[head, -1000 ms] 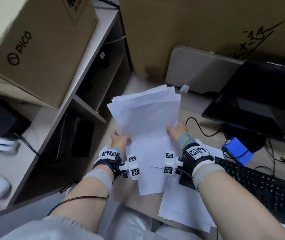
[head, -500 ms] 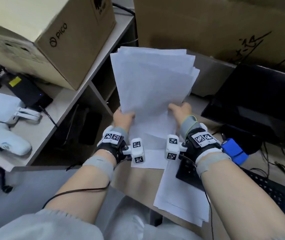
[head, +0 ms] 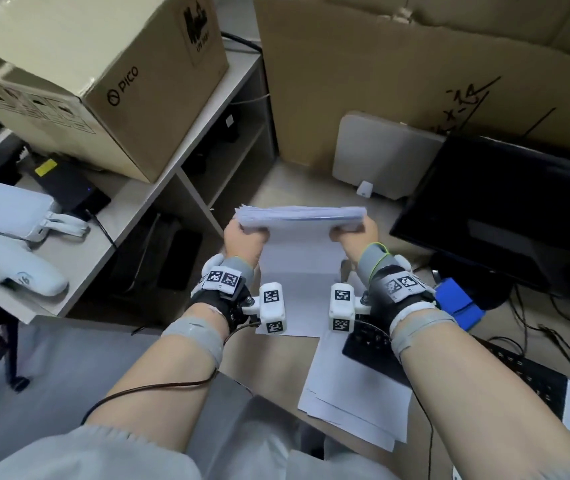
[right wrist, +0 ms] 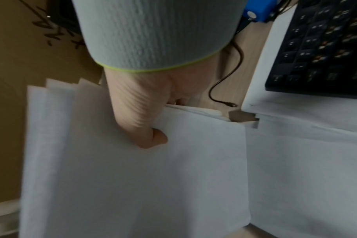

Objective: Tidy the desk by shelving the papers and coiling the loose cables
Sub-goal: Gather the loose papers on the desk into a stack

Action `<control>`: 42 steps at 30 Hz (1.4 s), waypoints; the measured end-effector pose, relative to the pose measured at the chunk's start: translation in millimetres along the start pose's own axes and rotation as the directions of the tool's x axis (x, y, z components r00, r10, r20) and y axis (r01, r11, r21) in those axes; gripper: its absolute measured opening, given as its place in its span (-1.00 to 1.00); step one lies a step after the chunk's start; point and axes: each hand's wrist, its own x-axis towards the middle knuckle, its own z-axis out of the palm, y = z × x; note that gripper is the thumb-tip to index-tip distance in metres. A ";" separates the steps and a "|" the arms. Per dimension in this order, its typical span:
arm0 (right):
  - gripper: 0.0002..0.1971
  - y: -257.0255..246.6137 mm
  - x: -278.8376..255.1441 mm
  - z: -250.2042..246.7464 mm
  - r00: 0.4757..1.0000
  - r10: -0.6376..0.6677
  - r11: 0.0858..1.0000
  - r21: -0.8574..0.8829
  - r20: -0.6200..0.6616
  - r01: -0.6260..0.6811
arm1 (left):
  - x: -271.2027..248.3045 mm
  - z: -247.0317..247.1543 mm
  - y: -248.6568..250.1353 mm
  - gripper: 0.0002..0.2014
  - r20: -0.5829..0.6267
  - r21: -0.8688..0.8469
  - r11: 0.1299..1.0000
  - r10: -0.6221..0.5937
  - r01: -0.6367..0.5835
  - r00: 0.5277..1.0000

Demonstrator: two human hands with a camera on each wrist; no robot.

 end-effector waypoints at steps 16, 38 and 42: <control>-0.72 6.9 40.9 14.9 0.992 0.124 0.989 0.083 0.015 -0.125 | 39.6 4.4 6.9 -0.51 0.123 0.102 0.973 -0.219 0.207 0.968; -0.24 95.6 56.4 56.0 0.788 0.615 0.694 -0.455 -0.029 -0.558 | 46.1 -7.5 -97.7 -0.44 0.132 0.362 0.769 -0.602 0.527 0.787; -0.54 96.5 49.5 55.7 0.835 0.550 0.777 -0.386 0.031 -0.497 | 47.5 -14.6 -97.1 -0.52 0.105 0.313 0.787 -0.585 0.532 0.804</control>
